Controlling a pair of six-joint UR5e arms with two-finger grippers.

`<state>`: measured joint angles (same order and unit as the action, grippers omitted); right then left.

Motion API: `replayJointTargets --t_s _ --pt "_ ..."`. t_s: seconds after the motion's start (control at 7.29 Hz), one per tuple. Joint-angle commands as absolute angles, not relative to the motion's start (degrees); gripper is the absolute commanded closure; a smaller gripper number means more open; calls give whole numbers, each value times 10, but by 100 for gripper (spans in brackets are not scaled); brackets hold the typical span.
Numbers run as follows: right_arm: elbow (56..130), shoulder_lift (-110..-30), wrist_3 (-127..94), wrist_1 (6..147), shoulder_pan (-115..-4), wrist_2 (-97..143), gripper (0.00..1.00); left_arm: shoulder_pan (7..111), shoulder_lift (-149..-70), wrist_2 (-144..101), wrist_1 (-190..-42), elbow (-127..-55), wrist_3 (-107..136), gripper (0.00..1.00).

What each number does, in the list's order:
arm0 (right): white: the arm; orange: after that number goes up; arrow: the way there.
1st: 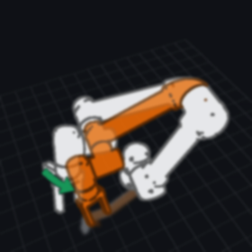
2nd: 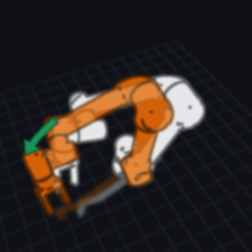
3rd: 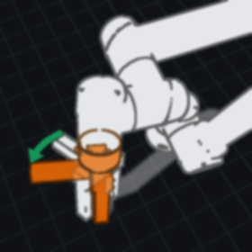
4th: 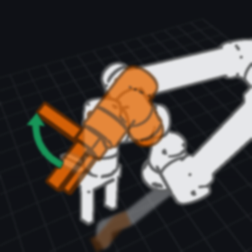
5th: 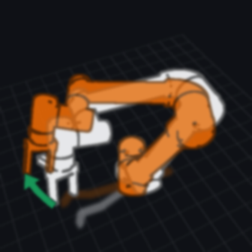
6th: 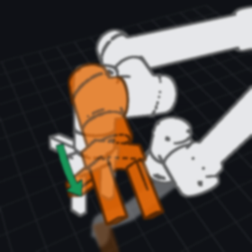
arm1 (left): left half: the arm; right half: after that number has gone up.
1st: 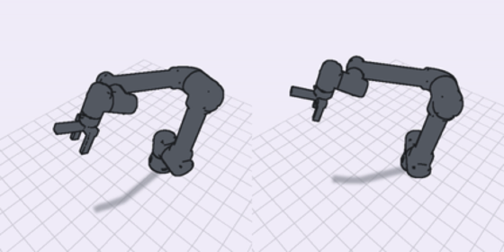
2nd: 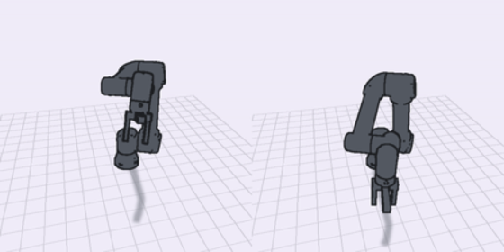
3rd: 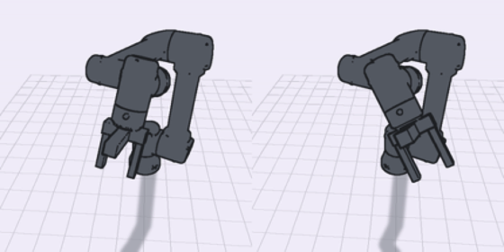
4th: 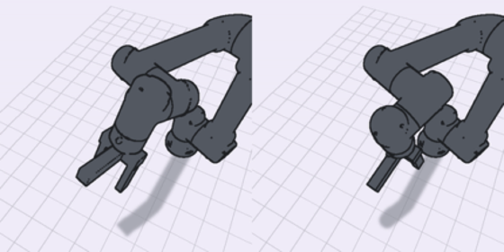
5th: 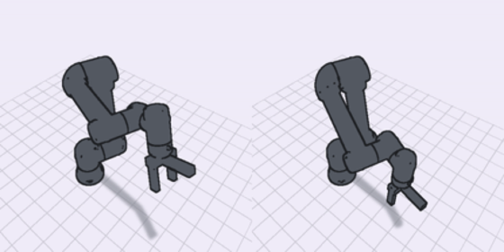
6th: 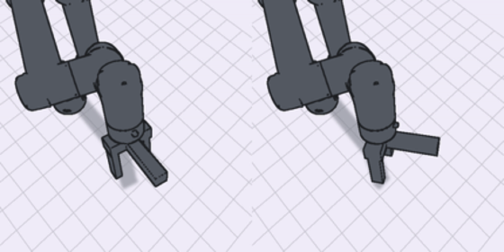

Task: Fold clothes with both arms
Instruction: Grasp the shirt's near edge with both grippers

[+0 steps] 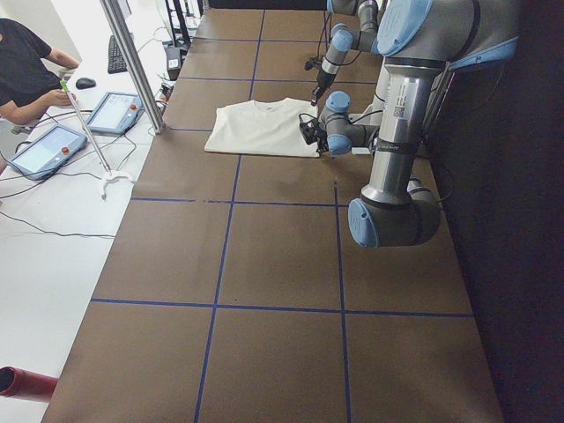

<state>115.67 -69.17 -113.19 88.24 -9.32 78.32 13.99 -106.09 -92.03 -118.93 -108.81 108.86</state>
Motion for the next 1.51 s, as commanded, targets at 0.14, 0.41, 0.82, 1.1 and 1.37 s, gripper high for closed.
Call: replayJointTargets --t_s 0.14,0.41,0.82,1.1,1.37 --pt "1157 -693 -1132 882 -93 783 100 138 -1060 -918 -1188 -1071 1089 51" --pt "1157 -693 -1132 882 -93 783 100 138 -1061 -918 -1188 -1067 1090 52" --pt "1157 -693 -1132 882 -93 782 100 138 -1058 -918 -1187 -1067 1091 100" --pt "1157 -692 -1132 882 -92 783 100 138 -1067 -919 -1136 -1093 1084 100" --pt "1158 -693 -1132 882 -92 783 100 138 -1067 -922 -1093 -1130 1083 100"
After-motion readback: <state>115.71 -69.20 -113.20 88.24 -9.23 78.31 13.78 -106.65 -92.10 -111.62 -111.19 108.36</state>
